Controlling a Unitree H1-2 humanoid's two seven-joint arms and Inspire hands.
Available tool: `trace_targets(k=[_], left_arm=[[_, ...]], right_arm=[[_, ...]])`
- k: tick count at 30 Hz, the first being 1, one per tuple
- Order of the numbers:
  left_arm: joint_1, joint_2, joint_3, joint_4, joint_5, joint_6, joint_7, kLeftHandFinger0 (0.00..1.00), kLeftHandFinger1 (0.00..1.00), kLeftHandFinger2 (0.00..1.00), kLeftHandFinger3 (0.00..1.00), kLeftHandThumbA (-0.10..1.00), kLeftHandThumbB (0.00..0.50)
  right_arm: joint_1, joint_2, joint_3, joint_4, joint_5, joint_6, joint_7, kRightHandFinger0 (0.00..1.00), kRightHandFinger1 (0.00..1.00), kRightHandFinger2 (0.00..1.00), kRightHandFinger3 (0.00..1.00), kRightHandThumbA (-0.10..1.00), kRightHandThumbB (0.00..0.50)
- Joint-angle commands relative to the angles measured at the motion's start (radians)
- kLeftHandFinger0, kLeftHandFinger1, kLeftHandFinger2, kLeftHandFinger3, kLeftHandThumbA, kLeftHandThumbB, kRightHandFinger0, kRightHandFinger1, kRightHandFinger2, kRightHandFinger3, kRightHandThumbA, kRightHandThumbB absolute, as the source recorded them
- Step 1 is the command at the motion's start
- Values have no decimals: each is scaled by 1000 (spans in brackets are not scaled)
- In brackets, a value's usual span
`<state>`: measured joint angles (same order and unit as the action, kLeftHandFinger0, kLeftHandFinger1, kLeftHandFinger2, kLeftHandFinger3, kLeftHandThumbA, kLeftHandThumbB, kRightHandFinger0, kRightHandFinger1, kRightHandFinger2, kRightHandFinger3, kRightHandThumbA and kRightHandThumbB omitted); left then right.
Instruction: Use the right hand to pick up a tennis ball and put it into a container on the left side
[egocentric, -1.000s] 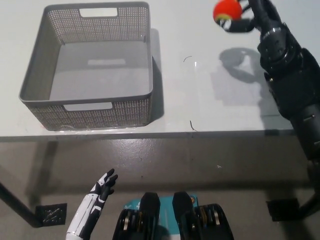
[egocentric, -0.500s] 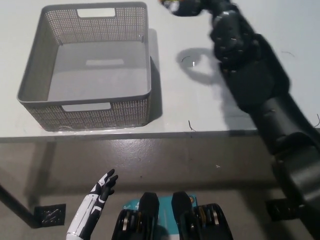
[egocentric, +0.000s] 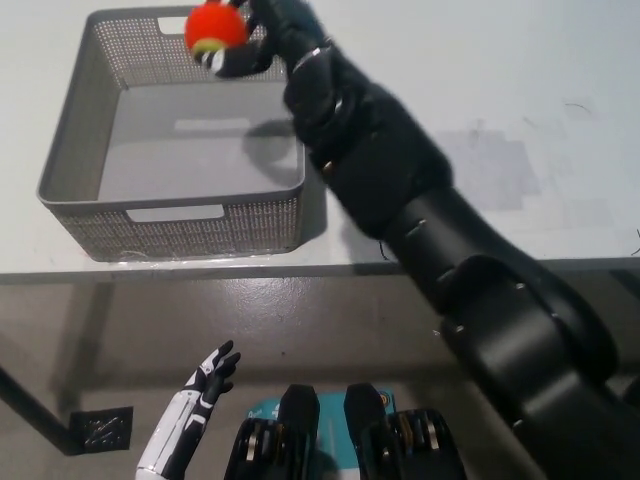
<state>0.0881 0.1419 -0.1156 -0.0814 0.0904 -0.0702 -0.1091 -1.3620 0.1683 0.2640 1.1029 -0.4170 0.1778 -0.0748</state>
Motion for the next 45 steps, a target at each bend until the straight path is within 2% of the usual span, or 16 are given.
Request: trace_targets(k=[1, 6, 8, 9, 13, 18, 19, 20, 21, 22, 23, 24, 26, 27, 41, 45], left_arm=[[-4, 10, 0, -21, -12, -22, -17, 1000, 1000, 1000, 1000, 1000, 123], [-9, 11, 1, -26, -14, -19, -23, 1000, 1000, 1000, 1000, 1000, 119], [-10, 13, 1, -21, -16, -25, -25, 1000, 1000, 1000, 1000, 1000, 121], [-9, 10, 2, -22, -21, -22, -25, 1000, 1000, 1000, 1000, 1000, 122], [-14, 6, -2, -22, -13, -10, -24, 1000, 1000, 1000, 1000, 1000, 122], [-17, 10, -5, -25, -3, -10, -26, 1000, 1000, 1000, 1000, 1000, 115], [-17, 10, -4, -27, -8, -4, -28, 1000, 1000, 1000, 1000, 1000, 117], [-17, 11, -5, -27, -6, -4, -29, 1000, 1000, 1000, 1000, 1000, 118], [-18, 13, -6, -26, -3, -5, -29, 1000, 1000, 1000, 1000, 1000, 118], [-19, 13, -7, -25, -1, -7, -29, 1000, 1000, 1000, 1000, 1000, 118], [-19, 12, -6, -24, -2, -11, -27, 1000, 1000, 1000, 1000, 1000, 119], [-17, 11, -6, -23, -3, -13, -27, 1000, 1000, 1000, 1000, 1000, 118], [-16, 8, -6, -24, -7, -10, -26, 1000, 1000, 1000, 1000, 1000, 121], [-16, 8, -6, -25, -7, -10, -27, 1000, 1000, 1000, 1000, 1000, 121], [-26, 12, -8, -18, -20, -12, -39, 1000, 1000, 1000, 1000, 1000, 120], [-26, 19, -7, -24, -8, -10, -40, 1000, 1000, 1000, 1000, 1000, 114]], right_arm=[[-95, 38, 18, 81, -3, -77, -61, 0, 333, 618, 512, 379, 10], [-96, 59, 53, 164, -23, -96, -69, 0, 309, 567, 328, 395, 5], [-92, 65, 70, 182, -28, -99, -69, 0, 283, 525, 340, 387, 0], [-84, 72, 92, 199, -42, -107, -71, 65, 309, 482, 389, 394, 1], [-65, 77, 118, 219, -44, -123, -91, 0, 118, 219, 274, 430, 13], [-60, 75, 140, 228, -54, -133, -113, 0, 51, 143, 335, 530, 25], [-60, 69, 148, 229, -58, -146, -115, 48, 85, 193, 413, 574, 65], [-61, 66, 150, 229, -57, -147, -109, 109, 167, 297, 574, 626, 107], [-64, 62, 158, 228, -59, -142, -89, 302, 413, 591, 885, 735, 152], [-69, 60, 167, 228, -62, -134, -70, 369, 507, 693, 989, 781, 171], [-75, 55, 177, 230, -65, -125, -30, 955, 1000, 1000, 1000, 913, 304], [-72, 50, 177, 228, -59, -130, -18, 1000, 1000, 1000, 1000, 938, 367], [-71, 40, 184, 224, -58, -135, -4, 1000, 1000, 1000, 1000, 999, 489], [-72, 37, 185, 223, -57, -137, 1, 1000, 1000, 1000, 1000, 1000, 500], [-63, -52, 157, 66, -44, -120, -22, 1000, 1000, 1000, 1000, 1000, 500], [80, -175, 131, -317, -90, -54, -43, 1000, 1000, 1000, 1000, 1000, 435]])
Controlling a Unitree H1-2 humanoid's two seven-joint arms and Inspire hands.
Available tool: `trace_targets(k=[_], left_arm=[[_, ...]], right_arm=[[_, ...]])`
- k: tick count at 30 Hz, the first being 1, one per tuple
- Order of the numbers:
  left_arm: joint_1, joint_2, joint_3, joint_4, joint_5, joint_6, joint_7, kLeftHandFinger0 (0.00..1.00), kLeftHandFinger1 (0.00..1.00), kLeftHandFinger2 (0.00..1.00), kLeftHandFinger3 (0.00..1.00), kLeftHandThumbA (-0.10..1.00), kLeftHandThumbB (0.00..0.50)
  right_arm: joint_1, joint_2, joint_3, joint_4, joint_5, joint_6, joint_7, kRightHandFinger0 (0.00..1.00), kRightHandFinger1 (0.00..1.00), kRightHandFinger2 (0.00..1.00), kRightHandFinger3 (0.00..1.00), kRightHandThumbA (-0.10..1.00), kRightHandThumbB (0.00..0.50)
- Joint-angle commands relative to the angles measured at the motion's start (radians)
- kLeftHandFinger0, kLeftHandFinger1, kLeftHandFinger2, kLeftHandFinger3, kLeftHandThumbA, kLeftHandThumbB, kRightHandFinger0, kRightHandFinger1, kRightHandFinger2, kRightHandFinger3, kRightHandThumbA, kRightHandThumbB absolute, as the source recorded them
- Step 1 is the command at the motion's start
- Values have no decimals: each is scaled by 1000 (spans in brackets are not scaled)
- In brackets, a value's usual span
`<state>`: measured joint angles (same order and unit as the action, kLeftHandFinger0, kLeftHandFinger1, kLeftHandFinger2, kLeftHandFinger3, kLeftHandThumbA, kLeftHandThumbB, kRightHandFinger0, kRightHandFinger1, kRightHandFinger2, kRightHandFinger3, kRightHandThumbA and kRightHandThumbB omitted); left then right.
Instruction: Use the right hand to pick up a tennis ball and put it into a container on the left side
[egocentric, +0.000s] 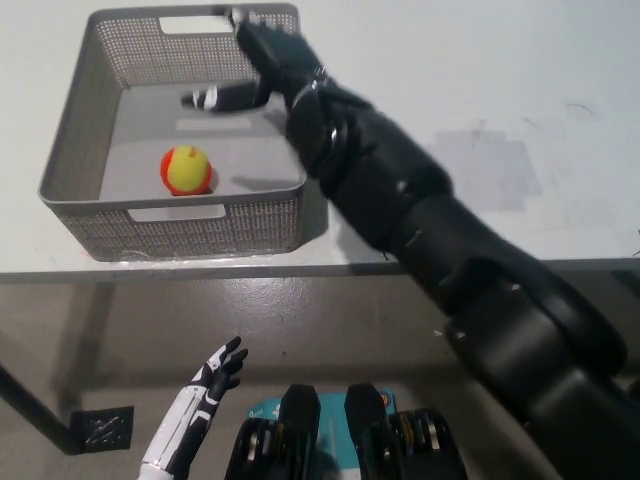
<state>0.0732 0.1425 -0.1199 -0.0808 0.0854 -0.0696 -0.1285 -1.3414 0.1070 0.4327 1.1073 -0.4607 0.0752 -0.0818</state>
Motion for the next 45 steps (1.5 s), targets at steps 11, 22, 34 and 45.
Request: trace_targets(k=[11, 22, 34, 45], left_arm=[[5, 18, 2, -10, 3, -30, -16, 1000, 1000, 1000, 1000, 1000, 101], [19, 17, -1, 14, 10, -39, -12, 1000, 1000, 1000, 1000, 1000, 105], [20, 11, 1, 34, 17, -48, -3, 1000, 1000, 1000, 1000, 1000, 116], [13, 13, 8, 26, 22, -39, 0, 1000, 1000, 1000, 1000, 1000, 129]], right_arm=[[514, -326, -251, -1169, 29, 129, 73, 1000, 1000, 1000, 1000, 1000, 393], [1088, -329, -343, -1468, 242, -73, 16, 1000, 1000, 1000, 1000, 1000, 365], [1334, -301, -343, -1202, 426, -231, 123, 1000, 1000, 1000, 1000, 1000, 334], [1429, -292, -348, -1138, 491, -264, 189, 1000, 1000, 1000, 1000, 1000, 272]])
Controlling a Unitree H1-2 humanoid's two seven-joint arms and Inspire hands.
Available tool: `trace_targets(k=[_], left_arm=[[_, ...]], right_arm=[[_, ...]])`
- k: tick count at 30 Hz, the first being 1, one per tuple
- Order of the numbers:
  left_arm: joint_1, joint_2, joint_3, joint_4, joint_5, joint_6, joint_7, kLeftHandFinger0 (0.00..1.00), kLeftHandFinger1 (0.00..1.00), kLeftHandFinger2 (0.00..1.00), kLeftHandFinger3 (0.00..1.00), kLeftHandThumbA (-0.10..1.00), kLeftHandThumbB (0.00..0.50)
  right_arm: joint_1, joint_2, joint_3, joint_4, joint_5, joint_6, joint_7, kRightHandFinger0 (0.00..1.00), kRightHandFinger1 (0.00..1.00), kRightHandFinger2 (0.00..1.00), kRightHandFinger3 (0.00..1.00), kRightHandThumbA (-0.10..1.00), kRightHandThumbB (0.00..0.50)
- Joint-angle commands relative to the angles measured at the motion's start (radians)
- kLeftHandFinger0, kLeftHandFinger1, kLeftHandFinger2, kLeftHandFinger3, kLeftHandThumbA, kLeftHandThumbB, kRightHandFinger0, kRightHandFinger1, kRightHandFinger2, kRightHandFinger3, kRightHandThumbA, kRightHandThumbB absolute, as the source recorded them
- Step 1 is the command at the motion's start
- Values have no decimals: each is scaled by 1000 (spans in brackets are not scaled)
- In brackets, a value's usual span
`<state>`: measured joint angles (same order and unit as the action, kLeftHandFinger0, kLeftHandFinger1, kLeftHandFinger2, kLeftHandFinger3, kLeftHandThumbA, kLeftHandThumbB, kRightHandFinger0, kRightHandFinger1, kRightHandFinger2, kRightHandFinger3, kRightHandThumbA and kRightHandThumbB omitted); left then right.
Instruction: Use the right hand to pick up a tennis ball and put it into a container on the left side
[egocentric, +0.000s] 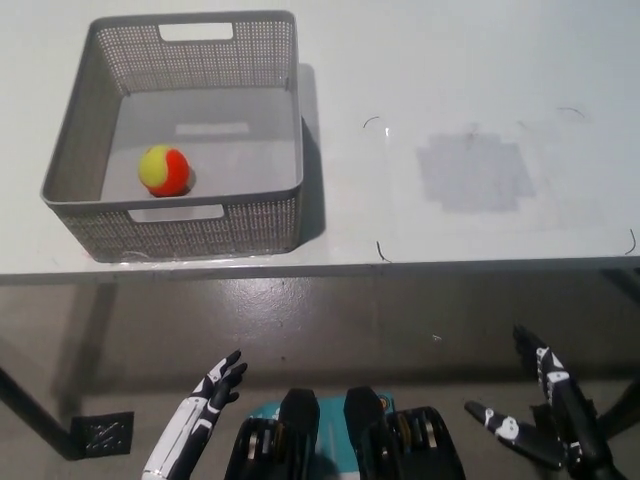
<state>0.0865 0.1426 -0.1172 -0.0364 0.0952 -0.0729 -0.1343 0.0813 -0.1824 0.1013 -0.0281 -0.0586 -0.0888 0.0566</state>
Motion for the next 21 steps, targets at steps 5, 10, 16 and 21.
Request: trace_targets(k=[5, 10, 16, 21], left_arm=[[-6, 10, 10, -13, 10, -34, 7, 1000, 1000, 1000, 1000, 1000, 128], [-14, 8, 16, -4, 7, -34, 11, 1000, 1000, 1000, 1000, 1000, 126], [-17, 8, 19, -1, 5, -37, 9, 1000, 1000, 1000, 1000, 1000, 111], [-23, 10, 20, -1, 6, -37, 8, 1000, 1000, 1000, 1000, 1000, 109]], right_arm=[[-8, -1, -19, 26, 69, -101, 50, 1000, 1000, 1000, 1000, 1000, 322], [-19, 0, -17, 42, 72, -86, 63, 1000, 1000, 1000, 1000, 1000, 324], [-24, 0, -21, 52, 83, -87, 73, 1000, 1000, 1000, 1000, 1000, 319], [-35, -5, -24, 56, 65, -81, 74, 1000, 1000, 1000, 1000, 1000, 317]])
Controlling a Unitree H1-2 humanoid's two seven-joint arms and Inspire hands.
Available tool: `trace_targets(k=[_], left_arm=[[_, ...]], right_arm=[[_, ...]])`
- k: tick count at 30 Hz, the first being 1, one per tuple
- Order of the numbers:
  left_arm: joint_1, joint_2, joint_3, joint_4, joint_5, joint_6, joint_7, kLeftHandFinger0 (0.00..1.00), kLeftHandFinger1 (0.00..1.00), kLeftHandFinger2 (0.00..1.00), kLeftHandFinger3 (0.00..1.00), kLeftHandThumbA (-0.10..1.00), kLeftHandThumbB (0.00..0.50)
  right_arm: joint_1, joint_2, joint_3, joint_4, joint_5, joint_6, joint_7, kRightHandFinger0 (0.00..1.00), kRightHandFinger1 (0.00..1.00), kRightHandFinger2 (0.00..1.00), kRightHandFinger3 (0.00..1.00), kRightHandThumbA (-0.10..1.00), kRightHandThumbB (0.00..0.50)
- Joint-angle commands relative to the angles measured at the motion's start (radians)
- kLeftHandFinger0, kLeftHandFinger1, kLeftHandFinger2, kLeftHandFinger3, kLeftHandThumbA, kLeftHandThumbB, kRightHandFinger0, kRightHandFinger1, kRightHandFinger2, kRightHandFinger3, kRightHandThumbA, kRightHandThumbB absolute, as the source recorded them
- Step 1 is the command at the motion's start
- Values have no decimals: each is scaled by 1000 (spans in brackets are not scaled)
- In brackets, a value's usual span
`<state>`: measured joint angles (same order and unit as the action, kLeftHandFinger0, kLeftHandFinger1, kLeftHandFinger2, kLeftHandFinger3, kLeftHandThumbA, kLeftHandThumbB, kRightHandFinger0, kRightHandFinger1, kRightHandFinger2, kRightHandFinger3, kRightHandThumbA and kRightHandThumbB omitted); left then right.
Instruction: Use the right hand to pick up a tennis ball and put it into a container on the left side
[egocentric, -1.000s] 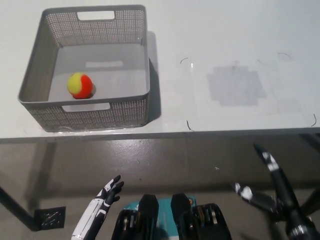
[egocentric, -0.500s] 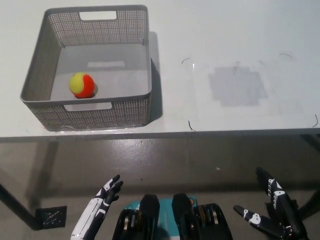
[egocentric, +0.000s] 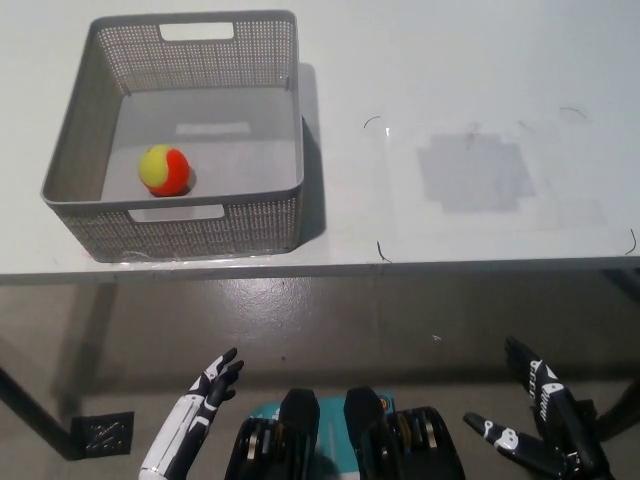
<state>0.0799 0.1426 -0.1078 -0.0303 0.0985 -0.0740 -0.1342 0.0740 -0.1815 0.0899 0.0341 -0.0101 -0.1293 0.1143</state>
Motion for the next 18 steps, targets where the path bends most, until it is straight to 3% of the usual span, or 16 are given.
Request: trace_targets(k=[1, 10, 18], left_arm=[[-17, 10, 11, -7, 3, -36, 8, 1000, 1000, 1000, 1000, 1000, 109], [-13, 10, 12, -7, 6, -41, 11, 1000, 1000, 1000, 1000, 1000, 86], [-14, 6, 14, -9, 11, -26, 13, 1000, 1000, 1000, 1000, 1000, 97]], right_arm=[[-28, -6, -13, -5, 17, -41, 17, 1000, 1000, 1000, 1000, 1000, 315], [-30, -5, -16, -3, 14, -36, 22, 1000, 1000, 1000, 1000, 1000, 312], [-32, -3, -17, -3, 17, -27, 29, 1000, 1000, 1000, 1000, 1000, 311]])
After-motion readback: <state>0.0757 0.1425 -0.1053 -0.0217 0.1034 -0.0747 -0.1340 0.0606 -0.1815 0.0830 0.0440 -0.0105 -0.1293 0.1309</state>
